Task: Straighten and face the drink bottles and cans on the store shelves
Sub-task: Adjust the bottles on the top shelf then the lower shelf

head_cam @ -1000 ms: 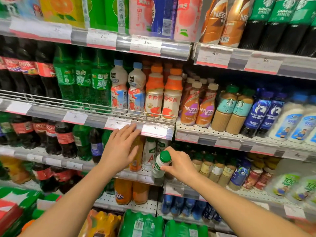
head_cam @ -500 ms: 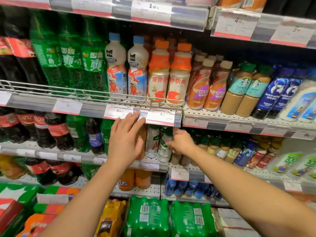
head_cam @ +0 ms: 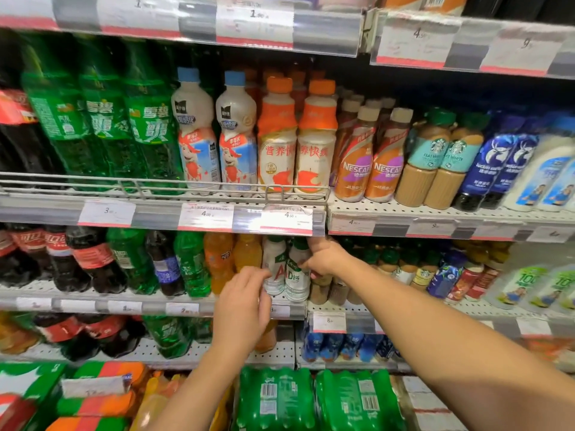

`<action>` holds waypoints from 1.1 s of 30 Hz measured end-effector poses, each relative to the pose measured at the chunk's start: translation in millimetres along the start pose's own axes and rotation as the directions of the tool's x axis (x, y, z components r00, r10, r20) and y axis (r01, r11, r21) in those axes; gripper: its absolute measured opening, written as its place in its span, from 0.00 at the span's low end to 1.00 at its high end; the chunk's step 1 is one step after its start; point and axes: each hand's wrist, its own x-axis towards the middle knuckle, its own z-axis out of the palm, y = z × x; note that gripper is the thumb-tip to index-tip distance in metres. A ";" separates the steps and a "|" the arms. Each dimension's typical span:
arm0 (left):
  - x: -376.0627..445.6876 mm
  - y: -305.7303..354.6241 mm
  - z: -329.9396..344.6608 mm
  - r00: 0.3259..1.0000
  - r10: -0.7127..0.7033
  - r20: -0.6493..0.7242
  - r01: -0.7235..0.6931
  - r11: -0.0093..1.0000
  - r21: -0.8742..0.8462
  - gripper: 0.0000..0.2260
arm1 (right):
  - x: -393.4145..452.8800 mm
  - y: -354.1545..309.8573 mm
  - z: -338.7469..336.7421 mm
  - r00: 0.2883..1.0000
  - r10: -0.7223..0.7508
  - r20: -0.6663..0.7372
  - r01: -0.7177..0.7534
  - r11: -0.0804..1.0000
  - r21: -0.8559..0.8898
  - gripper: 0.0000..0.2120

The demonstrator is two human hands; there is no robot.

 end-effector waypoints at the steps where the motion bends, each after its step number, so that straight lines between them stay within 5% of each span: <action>1: 2.9 4.1 9.7 0.984 -0.146 0.102 0.151 0.988 -0.040 0.18 | -0.4 -0.9 0.7 1.000 -0.002 -0.003 0.001 1.000 -0.019 0.25; 3: 17.6 8.4 28.0 0.914 -0.351 0.205 0.373 0.925 -0.079 0.23 | -2.4 -2.9 1.4 1.000 0.010 -0.007 -0.010 1.000 -0.018 0.22; 6: 52.2 5.5 47.8 0.856 -0.470 0.215 0.494 0.866 -0.074 0.26 | -2.9 -4.8 0.6 0.999 0.034 -0.001 -0.034 0.999 0.037 0.17; 12: 106.2 -0.2 68.2 0.693 -0.649 0.314 0.679 0.734 0.018 0.13 | -4.5 -5.2 -1.9 1.000 -0.007 -0.010 0.006 0.997 -0.082 0.19; 23: 100.6 -7.6 49.4 0.823 -0.499 0.272 0.417 0.855 0.309 0.11 | 2.1 -0.6 0.4 0.992 0.081 0.096 -0.089 0.992 0.084 0.16; 33: 108.6 -15.2 50.5 0.826 -0.438 0.354 0.318 0.881 0.350 0.14 | 0.3 1.4 -12.4 0.990 0.023 0.142 -0.021 1.000 -0.021 0.15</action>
